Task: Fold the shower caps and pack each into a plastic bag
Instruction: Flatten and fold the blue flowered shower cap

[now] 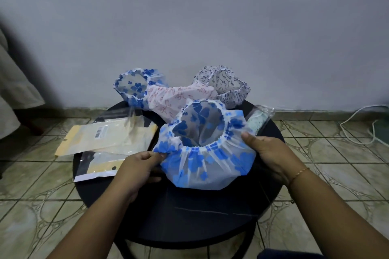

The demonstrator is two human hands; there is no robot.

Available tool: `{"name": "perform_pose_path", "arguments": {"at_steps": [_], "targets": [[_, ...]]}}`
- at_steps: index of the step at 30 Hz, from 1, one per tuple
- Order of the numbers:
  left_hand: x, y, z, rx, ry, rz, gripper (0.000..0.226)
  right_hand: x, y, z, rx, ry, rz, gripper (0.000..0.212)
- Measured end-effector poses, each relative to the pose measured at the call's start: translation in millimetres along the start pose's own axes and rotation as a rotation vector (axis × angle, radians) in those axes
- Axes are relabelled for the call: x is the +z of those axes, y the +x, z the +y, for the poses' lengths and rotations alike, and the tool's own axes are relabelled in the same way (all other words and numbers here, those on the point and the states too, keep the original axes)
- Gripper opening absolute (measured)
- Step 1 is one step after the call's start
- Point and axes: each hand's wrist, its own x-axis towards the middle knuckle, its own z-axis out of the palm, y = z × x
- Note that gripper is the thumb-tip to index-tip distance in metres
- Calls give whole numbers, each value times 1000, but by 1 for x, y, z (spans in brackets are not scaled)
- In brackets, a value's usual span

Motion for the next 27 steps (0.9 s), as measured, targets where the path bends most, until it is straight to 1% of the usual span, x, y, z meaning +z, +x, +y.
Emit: {"name": "perform_pose_path", "arguments": {"at_steps": [2,3,6,8,9,10,11,12,13,14,15,17,18,19,20,21,22,24,25,27], "targets": [[-10,0,-2,-7,60,10,14,-3,-3,3,71,-79,61,29],[-16,-2,-2,-17,83,6,15,-6,-5,5,115,-152,86,24],[-28,-8,-5,-25,248,-25,26,-16,-11,6,208,-332,140,26],[-30,-16,-7,1,412,-63,35,-18,-15,6,216,-460,129,31],[-30,-21,-9,45,477,-80,48,-18,-17,6,194,-512,120,34],[-31,-24,-12,104,524,-106,70,-15,-19,6,166,-533,110,34],[-32,-27,-16,183,564,-136,97,-14,-20,7,138,-502,95,34],[-33,-31,-18,277,624,-168,116,-11,-22,7,126,-414,68,33],[-34,-35,-20,390,712,-196,120,-9,-24,6,129,-286,31,33],[-34,-38,-21,491,793,-214,116,-7,-26,4,139,-153,-6,34],[-33,-42,-19,549,850,-209,109,-6,-29,2,143,-45,-29,34],[-30,-48,-15,566,907,-155,93,-5,-34,-2,116,44,2,31],[-30,-50,-15,567,929,-119,92,-6,-36,-3,83,-2,51,29],[-29,-52,-15,577,948,-84,98,-7,-39,-3,46,-116,116,30],[-28,-54,-15,580,944,-52,104,-7,-41,-2,19,-256,177,36],[-27,-55,-15,566,904,-32,102,-8,-43,-1,11,-381,211,43],[-25,-55,-14,549,835,-22,90,-9,-45,1,40,-465,202,53],[-20,-55,-12,531,673,17,56,-6,-50,4,190,-525,95,68],[-17,-54,-9,542,603,63,47,-4,-54,4,268,-538,34,74],[-12,-52,-4,532,500,169,46,3,-60,8,352,-535,-67,77]]}}
